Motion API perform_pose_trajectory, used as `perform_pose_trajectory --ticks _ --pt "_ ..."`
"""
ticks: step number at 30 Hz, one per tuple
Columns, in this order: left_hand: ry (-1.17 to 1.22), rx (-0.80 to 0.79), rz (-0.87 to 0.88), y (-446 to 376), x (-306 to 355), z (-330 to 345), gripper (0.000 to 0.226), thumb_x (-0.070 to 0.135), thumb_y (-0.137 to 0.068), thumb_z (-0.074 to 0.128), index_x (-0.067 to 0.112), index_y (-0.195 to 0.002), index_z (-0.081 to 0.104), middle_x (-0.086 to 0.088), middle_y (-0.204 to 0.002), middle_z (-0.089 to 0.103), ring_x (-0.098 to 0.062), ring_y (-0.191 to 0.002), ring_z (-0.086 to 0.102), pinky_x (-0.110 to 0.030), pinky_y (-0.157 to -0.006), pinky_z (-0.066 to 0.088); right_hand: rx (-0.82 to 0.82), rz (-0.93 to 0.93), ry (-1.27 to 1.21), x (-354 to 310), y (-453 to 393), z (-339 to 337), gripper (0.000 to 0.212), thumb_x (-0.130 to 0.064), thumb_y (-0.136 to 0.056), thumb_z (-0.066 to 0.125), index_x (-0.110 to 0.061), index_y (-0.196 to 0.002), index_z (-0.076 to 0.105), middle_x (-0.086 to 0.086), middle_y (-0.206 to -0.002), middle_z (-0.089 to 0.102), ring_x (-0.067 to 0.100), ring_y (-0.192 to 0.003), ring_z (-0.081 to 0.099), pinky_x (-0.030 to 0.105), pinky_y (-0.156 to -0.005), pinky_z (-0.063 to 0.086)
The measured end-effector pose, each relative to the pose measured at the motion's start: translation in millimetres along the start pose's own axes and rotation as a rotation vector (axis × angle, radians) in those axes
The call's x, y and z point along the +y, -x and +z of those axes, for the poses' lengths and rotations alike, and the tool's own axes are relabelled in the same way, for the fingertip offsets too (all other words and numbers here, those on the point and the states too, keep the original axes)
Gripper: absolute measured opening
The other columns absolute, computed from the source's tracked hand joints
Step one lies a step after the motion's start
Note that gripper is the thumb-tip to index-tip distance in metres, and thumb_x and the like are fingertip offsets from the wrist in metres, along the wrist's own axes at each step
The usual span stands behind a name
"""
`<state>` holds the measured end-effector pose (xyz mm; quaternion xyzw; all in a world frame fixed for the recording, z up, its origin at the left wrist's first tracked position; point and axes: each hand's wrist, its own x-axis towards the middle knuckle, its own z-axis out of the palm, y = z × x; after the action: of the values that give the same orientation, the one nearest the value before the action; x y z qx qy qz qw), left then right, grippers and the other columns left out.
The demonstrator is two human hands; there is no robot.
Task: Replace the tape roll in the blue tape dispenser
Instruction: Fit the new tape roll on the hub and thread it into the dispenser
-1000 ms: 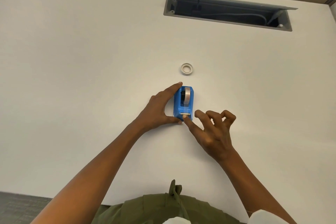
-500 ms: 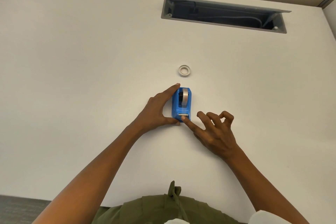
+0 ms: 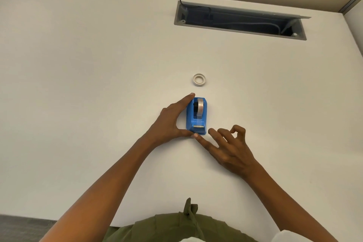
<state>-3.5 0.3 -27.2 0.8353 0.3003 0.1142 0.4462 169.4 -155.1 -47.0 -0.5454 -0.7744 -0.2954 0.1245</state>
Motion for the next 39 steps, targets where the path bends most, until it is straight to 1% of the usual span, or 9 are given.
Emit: perform_pose_trajectory --ticks 4,10,16,19,21,24,27,34,39 --pt "-0.001 -0.001 0.004 -1 -2 0 0.104 0.048 -0.061 0.080 0.053 -0.138 0.011 0.039 -0.137 0.020 0.007 -0.129 0.030 -0.005 -0.100 0.017 -0.051 0.011 -0.095 -3 1 -3 0.041 -0.013 -0.086 0.060 -0.017 -0.126 0.060 0.008 -0.107 0.051 0.023 -0.072 0.061 0.041 -0.074 0.034" --pt "-0.001 -0.017 -0.009 0 -2 1 0.106 0.041 -0.062 0.082 0.052 -0.139 0.009 0.034 -0.141 0.022 0.010 -0.128 0.028 -0.004 -0.100 0.017 -0.121 0.123 -0.182 -4 1 -8 0.034 -0.012 -0.084 0.064 -0.013 -0.118 0.066 0.011 -0.101 0.061 0.025 -0.073 0.060 0.039 -0.073 0.040" --pt "0.004 -0.026 -0.041 2 -1 3 0.108 0.034 -0.063 0.083 0.044 -0.142 0.010 0.044 -0.134 0.013 0.034 -0.115 0.015 0.009 -0.090 0.012 -0.119 0.572 -0.505 -3 -6 -20 0.021 -0.010 -0.085 0.065 -0.005 -0.105 0.071 0.016 -0.097 0.063 0.026 -0.076 0.059 0.032 -0.066 0.050" --pt "0.000 -0.017 -0.065 4 -2 6 0.107 0.033 -0.065 0.082 0.042 -0.143 0.009 0.038 -0.138 0.015 0.035 -0.114 0.014 0.009 -0.089 0.012 -0.191 0.746 -0.710 2 -21 -22 0.044 -0.016 -0.082 0.072 -0.008 -0.124 0.060 0.010 -0.110 0.059 0.016 -0.090 0.060 0.026 -0.080 0.053" --pt "0.003 -0.002 -0.100 6 0 7 0.104 0.033 -0.066 0.081 0.043 -0.142 0.010 0.034 -0.139 0.019 0.030 -0.117 0.017 0.004 -0.093 0.014 -0.261 0.849 -0.858 5 -28 -22 0.063 -0.023 -0.079 0.076 -0.011 -0.135 0.049 0.004 -0.119 0.057 0.011 -0.095 0.058 0.016 -0.085 0.047" --pt "0.002 0.025 -0.146 8 3 7 0.098 0.032 -0.070 0.079 0.040 -0.143 0.014 0.024 -0.147 0.026 0.008 -0.130 0.026 -0.013 -0.101 0.020 -0.291 0.905 -0.982 6 -33 -24 0.073 -0.028 -0.076 0.079 -0.014 -0.139 0.044 0.000 -0.128 0.057 0.010 -0.103 0.059 0.006 -0.088 0.043" --pt "-0.013 0.040 -0.154 9 4 6 0.096 0.030 -0.070 0.079 0.037 -0.143 0.017 0.016 -0.150 0.028 -0.003 -0.134 0.029 -0.017 -0.102 0.021 -0.285 0.951 -1.051 9 -35 -24 0.074 -0.027 -0.074 0.080 -0.016 -0.138 0.046 -0.001 -0.131 0.058 0.010 -0.108 0.059 0.012 -0.091 0.045" --pt "-0.036 0.062 -0.184 11 15 7 0.096 0.029 -0.071 0.079 0.035 -0.144 0.017 0.013 -0.151 0.029 -0.008 -0.136 0.031 -0.019 -0.102 0.022 -0.321 1.005 -1.097 18 -36 -21 0.067 -0.023 -0.074 0.080 -0.019 -0.135 0.051 -0.002 -0.133 0.059 0.009 -0.106 0.059 0.016 -0.091 0.044" --pt "-0.243 -0.017 -0.151 10 19 -7 0.096 0.021 -0.074 0.076 0.033 -0.145 0.013 0.009 -0.154 0.023 -0.013 -0.137 0.029 -0.022 -0.104 0.024 -0.312 0.970 -1.116 20 -33 -19 0.063 -0.024 -0.076 0.078 -0.019 -0.133 0.053 -0.001 -0.133 0.060 0.010 -0.108 0.059 0.019 -0.093 0.046"
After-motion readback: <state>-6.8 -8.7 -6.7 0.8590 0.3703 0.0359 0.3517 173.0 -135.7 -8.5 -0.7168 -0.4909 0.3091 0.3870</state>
